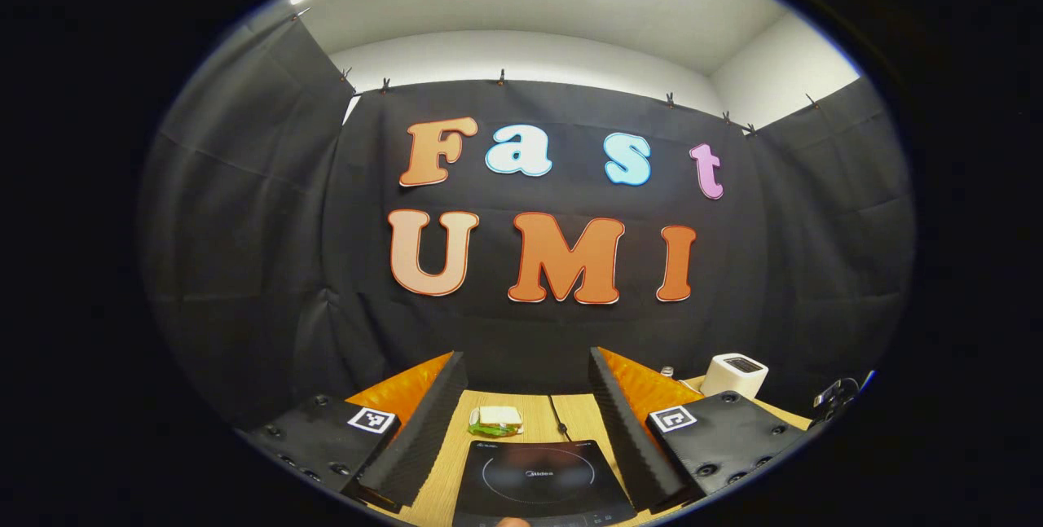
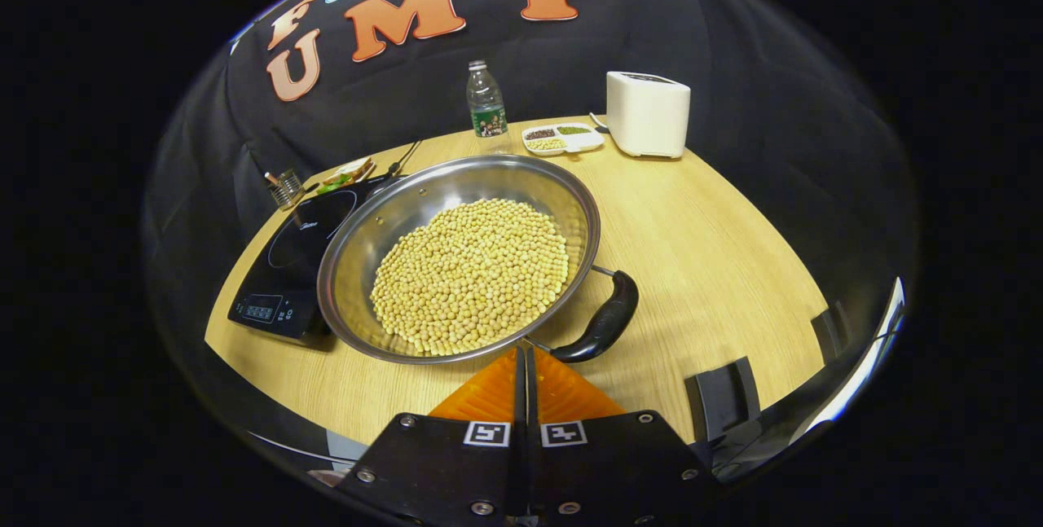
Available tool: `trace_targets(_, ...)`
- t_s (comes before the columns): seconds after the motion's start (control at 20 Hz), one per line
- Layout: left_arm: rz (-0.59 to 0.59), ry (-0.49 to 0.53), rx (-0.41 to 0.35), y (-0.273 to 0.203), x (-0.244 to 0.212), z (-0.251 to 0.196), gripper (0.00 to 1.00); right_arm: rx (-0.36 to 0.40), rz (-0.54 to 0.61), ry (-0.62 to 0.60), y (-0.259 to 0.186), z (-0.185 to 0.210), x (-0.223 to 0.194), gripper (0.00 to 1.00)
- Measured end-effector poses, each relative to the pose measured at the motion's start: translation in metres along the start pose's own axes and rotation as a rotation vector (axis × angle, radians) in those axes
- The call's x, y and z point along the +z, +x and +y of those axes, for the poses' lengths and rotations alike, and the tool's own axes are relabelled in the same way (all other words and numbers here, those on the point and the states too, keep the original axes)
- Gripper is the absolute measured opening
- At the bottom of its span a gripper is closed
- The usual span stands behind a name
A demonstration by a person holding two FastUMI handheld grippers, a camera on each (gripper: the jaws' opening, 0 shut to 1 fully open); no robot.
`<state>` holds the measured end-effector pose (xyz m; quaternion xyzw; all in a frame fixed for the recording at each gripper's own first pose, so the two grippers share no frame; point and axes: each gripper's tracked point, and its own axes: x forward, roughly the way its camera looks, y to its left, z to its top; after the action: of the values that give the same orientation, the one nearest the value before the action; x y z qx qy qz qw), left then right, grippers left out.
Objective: First push the handle of the pot to place it horizontally, then grasp the pot with both hands and set it on the induction cooktop.
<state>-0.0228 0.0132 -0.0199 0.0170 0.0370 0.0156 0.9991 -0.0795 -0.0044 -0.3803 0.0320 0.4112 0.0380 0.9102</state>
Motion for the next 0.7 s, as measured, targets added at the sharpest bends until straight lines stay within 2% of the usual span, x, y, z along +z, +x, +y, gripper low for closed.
trace_targets(0.7, 0.026, 0.007, 0.012, 0.016, -0.014, -0.009, 0.97, -0.027, -0.012, 0.020, 0.019, -0.032, 0.017, 0.00)
